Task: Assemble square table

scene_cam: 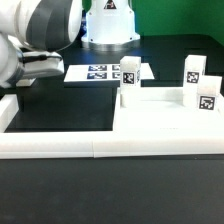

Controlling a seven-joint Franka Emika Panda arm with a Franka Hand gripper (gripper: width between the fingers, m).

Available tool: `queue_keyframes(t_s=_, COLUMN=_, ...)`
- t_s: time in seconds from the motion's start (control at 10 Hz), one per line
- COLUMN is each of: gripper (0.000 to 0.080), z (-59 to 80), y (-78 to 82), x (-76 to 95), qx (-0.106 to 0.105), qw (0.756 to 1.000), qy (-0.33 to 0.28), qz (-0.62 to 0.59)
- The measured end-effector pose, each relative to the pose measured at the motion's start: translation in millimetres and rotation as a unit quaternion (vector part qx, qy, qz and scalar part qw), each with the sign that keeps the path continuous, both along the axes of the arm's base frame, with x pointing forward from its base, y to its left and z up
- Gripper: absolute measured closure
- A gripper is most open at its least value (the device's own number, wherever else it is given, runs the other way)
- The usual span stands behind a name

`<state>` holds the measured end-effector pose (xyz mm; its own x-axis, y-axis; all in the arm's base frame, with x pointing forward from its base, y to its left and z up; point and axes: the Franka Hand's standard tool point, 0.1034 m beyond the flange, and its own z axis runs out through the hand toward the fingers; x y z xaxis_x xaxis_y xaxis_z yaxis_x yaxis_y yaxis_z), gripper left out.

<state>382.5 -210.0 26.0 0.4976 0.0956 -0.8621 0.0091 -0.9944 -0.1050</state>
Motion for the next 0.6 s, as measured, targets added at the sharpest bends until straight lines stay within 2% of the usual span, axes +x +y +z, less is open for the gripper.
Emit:
queue_keyframes(t_s=0.4, gripper=0.0514, z=69.4, y=19.8, x=32.7, qx=0.012, qw=1.000, qy=-0.013, qz=-0.002)
queue_keyframes(t_s=0.5, gripper=0.0514, z=80.7, y=22.4, x=39.7, qx=0.013, qw=1.000, qy=-0.027, qz=0.001)
queue_keyframes(t_s=0.6, gripper=0.0514, z=79.8, y=21.8, x=39.4, qx=0.013, qw=0.999, qy=-0.030, qz=0.001)
